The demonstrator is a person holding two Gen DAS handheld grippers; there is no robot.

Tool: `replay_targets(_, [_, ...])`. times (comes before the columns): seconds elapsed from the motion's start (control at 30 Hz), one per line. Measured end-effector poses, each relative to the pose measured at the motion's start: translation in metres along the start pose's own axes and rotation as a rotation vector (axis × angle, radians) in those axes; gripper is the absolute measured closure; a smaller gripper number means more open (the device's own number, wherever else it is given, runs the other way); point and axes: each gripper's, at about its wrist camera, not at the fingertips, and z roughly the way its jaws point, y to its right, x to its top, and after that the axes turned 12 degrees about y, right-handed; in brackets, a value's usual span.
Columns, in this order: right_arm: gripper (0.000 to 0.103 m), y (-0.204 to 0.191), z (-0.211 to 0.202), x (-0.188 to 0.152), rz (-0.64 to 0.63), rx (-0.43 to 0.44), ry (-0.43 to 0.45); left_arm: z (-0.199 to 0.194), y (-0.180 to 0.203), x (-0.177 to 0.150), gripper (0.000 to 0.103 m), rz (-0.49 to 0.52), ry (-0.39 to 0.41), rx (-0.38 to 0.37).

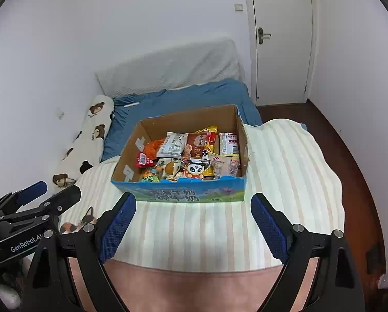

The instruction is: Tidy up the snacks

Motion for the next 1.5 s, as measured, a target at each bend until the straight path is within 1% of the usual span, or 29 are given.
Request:
replay_targets(0.1, [0.011,-0.001,-0.026,-0.006,0.001,0.005,0.025,-0.018,0.002,-0.005,0.013,0.002,0.028,0.01])
replay_targets(0.23, [0.011,-0.002,-0.055,-0.011,-0.007,0.005,0.051,-0.036,0.004,-0.013,0.013,0.002,0.038,0.016])
replay_targets(0.4, [0.011,-0.003,-0.079,-0.014,-0.01,0.011,0.069,-0.053,0.005,-0.019,0.013,-0.01,0.037,0.007])
replay_targets(0.57, [0.011,-0.004,-0.097,-0.014,-0.025,0.007,0.087,-0.066,0.007,-0.02,0.013,-0.012,0.06,0.014])
replay_targets(0.6, [0.01,-0.004,-0.098,-0.014,-0.027,0.004,0.091,-0.066,0.007,-0.019,0.013,-0.013,0.065,0.016])
replay_targets(0.63, [0.004,-0.004,-0.099,-0.013,-0.032,-0.002,0.094,-0.066,0.007,-0.019,0.013,-0.014,0.071,0.016])
replay_targets(0.67, [0.002,-0.004,-0.099,-0.013,-0.035,-0.007,0.095,-0.065,0.007,-0.017,0.013,-0.016,0.078,0.018])
replay_targets(0.73, [0.002,-0.003,-0.093,-0.01,-0.041,-0.026,0.097,-0.057,0.008,-0.014,0.004,-0.008,0.078,0.024])
replay_targets(0.77, [0.002,-0.003,-0.09,-0.009,-0.042,-0.032,0.097,-0.053,0.009,-0.013,0.002,-0.004,0.079,0.03])
replay_targets(0.87, [0.002,0.001,-0.074,-0.004,-0.036,-0.046,0.096,-0.043,0.009,-0.007,0.002,-0.004,0.087,0.047])
replay_targets(1.07, [0.002,0.008,-0.035,0.008,-0.024,-0.081,0.084,-0.008,0.009,0.006,0.002,-0.001,0.068,0.071])
replay_targets(1.23, [0.002,0.012,-0.003,0.018,-0.019,-0.1,0.063,0.022,0.01,0.013,0.002,0.016,0.037,0.087])
replay_targets(1.5, [0.002,0.019,0.039,0.026,-0.01,-0.123,0.017,0.066,0.01,0.018,0.002,0.015,-0.042,0.084])
